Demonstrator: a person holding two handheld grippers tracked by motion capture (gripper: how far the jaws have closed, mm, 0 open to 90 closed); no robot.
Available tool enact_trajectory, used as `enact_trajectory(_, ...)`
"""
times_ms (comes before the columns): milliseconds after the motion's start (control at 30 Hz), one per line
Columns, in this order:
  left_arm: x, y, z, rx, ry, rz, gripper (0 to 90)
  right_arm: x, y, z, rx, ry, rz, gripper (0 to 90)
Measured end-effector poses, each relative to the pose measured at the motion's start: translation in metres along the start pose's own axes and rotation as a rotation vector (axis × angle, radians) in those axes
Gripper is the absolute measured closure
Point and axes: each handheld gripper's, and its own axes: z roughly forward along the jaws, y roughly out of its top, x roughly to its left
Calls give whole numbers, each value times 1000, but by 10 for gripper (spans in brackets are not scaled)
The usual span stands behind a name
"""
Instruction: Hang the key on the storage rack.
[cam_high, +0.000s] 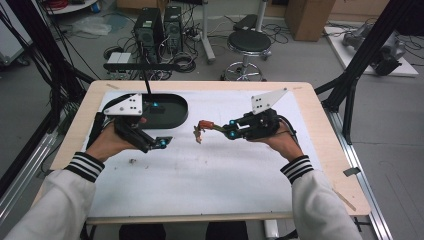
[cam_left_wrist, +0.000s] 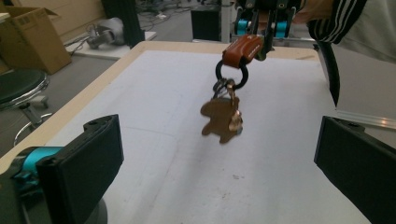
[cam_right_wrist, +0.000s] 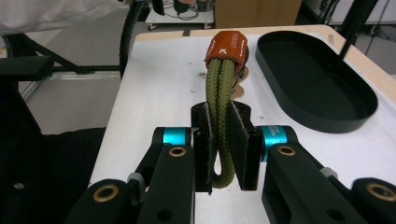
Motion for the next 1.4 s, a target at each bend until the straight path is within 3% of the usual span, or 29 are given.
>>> enact_trajectory(267, -5, 9, 19, 27, -82, 24, 34, 5, 5, 15, 25, 41, -38, 804)
enact_trajectory(333, -6, 11, 23, 29, -121, 27, 127, 6, 6, 18, 28, 50, -37, 804)
enact_trajectory(667, -10, 11, 43, 84, -170, 33, 176, 10, 9, 26, 38, 83, -50, 804)
enact_trajectory(1000, -13, 11, 47, 119, -208, 53, 338, 12, 10, 32, 48, 98, -58, 803)
enact_trajectory(1167, -14, 13, 47, 139, -235, 41, 454, 13, 11, 36, 57, 108, -61, 803)
enact_trajectory(1400, -16, 12, 47, 168, -235, 56, 566, 14, 11, 40, 73, 111, -64, 803)
